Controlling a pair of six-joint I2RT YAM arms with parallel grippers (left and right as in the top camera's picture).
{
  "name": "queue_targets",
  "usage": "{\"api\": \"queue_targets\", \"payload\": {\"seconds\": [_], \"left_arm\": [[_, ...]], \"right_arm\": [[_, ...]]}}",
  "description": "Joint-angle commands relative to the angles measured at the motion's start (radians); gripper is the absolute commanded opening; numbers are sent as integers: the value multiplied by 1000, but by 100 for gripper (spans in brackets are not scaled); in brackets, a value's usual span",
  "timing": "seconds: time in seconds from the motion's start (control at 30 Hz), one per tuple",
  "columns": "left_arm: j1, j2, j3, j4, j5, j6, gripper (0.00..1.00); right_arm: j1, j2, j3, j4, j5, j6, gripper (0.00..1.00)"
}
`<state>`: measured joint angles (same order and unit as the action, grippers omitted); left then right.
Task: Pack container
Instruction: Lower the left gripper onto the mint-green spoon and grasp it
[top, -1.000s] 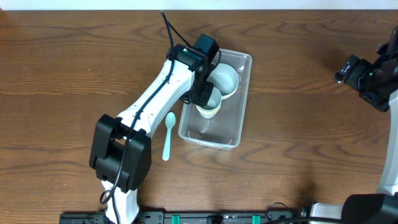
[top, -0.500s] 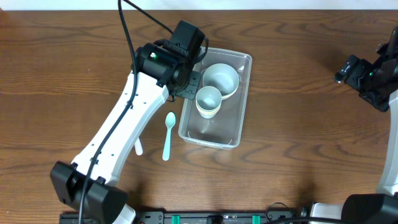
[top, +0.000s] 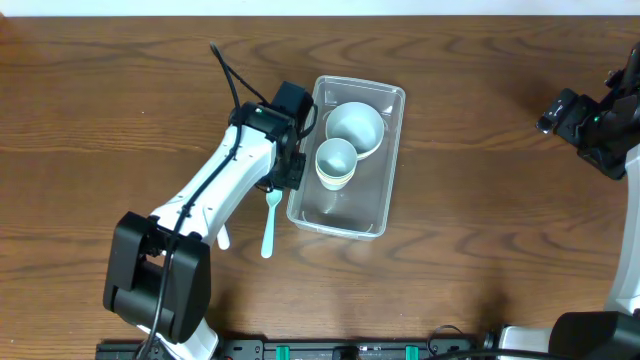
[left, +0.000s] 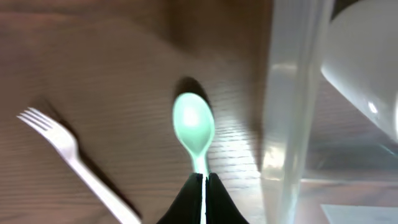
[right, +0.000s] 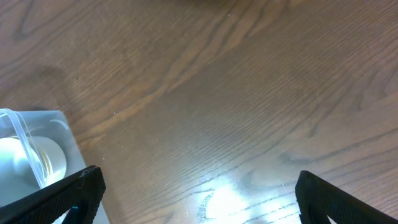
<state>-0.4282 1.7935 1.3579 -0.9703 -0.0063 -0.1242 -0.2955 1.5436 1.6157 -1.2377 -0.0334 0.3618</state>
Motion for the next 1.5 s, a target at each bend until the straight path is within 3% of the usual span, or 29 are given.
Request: {"api": "queue_targets", "payload": {"seconds": [0.0, 0.47, 0.67, 0.77, 0.83, 0.93, 1.13, 1.37, 1.47], "left_arm": [[-9, -4, -1, 13, 92, -12, 6], [-92, -4, -1, 42, 140, -169, 6], [-98, -5, -1, 38, 145, -169, 7], [-74, -10, -1, 5, 55, -169, 17], [-41, -11, -1, -18, 13, -168, 29], [29, -11, -1, -31, 10, -136, 35], [101, -9, -5, -46, 96, -11, 36], [102, -9, -102, -32, 92, 3, 65], [103, -9, -176, 37, 92, 5, 67]], "right_arm": [[-5, 1, -2, -1, 0, -11, 99], [-5, 1, -2, -1, 0, -11, 99], [-5, 1, -2, -1, 0, -11, 99], [-5, 1, -2, -1, 0, -11, 99], [-5, 1, -2, -1, 0, -11, 99], [-5, 1, -2, -1, 0, -11, 99], [-5, 1, -2, -1, 0, -11, 99], [-5, 1, -2, -1, 0, -11, 99], [-5, 1, -2, -1, 0, -11, 99]]}}
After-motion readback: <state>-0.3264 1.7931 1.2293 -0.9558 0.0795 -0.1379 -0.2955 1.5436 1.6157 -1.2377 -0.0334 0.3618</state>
